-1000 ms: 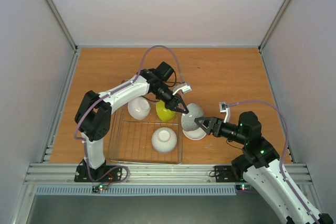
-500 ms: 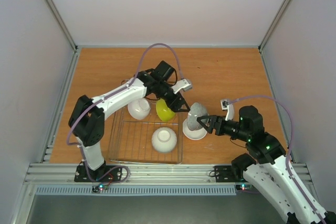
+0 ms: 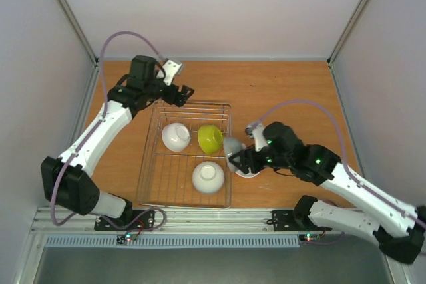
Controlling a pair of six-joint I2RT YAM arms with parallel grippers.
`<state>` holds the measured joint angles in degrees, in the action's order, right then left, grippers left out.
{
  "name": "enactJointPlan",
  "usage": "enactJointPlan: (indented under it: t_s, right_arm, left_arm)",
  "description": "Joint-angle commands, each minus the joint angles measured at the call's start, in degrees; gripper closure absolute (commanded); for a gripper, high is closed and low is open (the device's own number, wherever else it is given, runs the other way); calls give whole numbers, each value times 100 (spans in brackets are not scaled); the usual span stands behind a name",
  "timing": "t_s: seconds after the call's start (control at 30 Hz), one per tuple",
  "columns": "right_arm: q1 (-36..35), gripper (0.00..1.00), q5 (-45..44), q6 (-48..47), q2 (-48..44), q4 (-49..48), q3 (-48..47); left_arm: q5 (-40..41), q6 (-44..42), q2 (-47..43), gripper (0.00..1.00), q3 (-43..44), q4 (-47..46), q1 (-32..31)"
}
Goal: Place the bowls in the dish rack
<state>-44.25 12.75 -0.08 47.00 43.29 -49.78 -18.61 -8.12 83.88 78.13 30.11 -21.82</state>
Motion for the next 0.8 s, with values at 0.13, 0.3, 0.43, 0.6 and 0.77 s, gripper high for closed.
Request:
enactJointPlan:
  t_s: [0.13, 0.3, 0.43, 0.6, 0.77]
  right_arm:
    - [-2674, 99, -3064, -891, 2161, 296, -1605]
    - [-2972, 99, -3330, -994, 3246, 194, -2066]
    - [-3072, 99, -3248, -1127, 3721, 20, -2333]
    - [-3200, 99, -3259, -1280, 4088, -75, -2608]
    - [-3478, 99, -3606, -1429, 4278, -51, -2908]
  left_arm:
    - [-163, -253, -1069, 5, -1292, -438, 743]
    - [-470, -156, -1374, 4, -1537, -576, 1193]
    - [-738, -21, -1424, 4, -1588, -633, 1410]
    - [-811, 21, -1401, 4, -1646, -680, 1444]
    - [-862, 38, -1401, 4, -1703, -715, 1444]
